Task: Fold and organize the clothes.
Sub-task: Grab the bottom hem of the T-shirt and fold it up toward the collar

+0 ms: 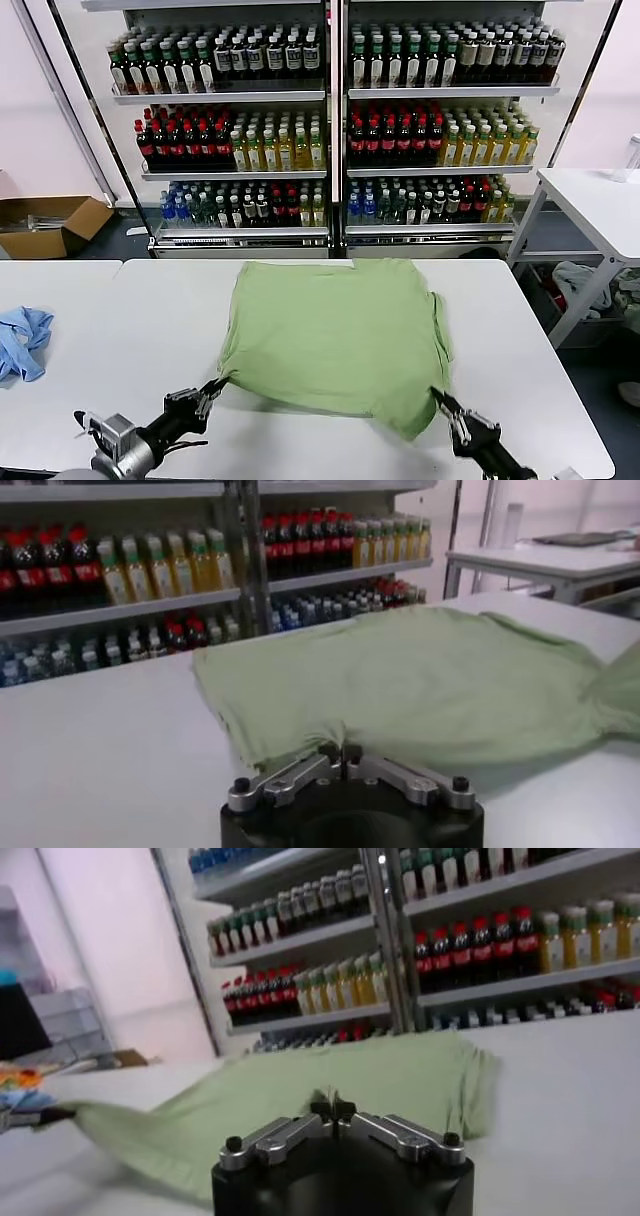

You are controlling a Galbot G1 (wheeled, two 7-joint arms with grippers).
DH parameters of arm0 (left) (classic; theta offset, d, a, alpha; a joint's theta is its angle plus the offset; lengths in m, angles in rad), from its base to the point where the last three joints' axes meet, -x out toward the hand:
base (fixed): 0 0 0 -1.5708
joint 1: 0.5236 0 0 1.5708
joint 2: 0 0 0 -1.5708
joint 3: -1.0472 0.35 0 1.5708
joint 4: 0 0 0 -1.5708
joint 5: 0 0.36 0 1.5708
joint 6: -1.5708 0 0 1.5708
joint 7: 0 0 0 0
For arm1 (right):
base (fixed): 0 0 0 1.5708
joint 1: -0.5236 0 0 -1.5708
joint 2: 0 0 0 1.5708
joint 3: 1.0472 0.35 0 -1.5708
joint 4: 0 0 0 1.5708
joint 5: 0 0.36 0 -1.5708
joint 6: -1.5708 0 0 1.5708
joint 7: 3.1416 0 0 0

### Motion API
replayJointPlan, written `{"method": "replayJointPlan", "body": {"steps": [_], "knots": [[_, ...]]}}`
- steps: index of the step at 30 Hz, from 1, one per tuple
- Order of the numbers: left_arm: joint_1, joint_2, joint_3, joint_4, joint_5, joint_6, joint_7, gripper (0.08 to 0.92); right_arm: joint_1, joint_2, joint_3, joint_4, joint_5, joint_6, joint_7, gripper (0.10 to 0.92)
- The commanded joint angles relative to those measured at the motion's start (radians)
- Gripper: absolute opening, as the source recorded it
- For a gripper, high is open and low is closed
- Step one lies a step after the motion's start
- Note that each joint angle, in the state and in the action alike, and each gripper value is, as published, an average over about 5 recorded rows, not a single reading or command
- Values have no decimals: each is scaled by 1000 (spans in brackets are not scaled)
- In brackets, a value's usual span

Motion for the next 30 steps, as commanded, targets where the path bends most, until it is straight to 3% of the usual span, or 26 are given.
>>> {"method": "replayJointPlan", "body": {"steps": [1, 11, 20, 24, 30], "knots": [[-268, 61, 87, 199, -147, 25, 1, 85, 318, 1, -93, -154, 30, -23, 41, 107], [-413, 37, 160, 373, -149, 28, -11, 85, 571, 1, -253, -395, -17, -40, 85, 107], [-437, 18, 174, 444, -121, 31, -23, 85, 716, 43, -350, -496, -99, -90, 104, 110], [-425, 18, 162, 434, -110, 31, -31, 115, 701, 28, -358, -473, -156, -127, 110, 181], [-385, 35, 126, 391, -106, 26, -46, 279, 602, 4, -294, -398, -189, -159, 135, 337]]}}
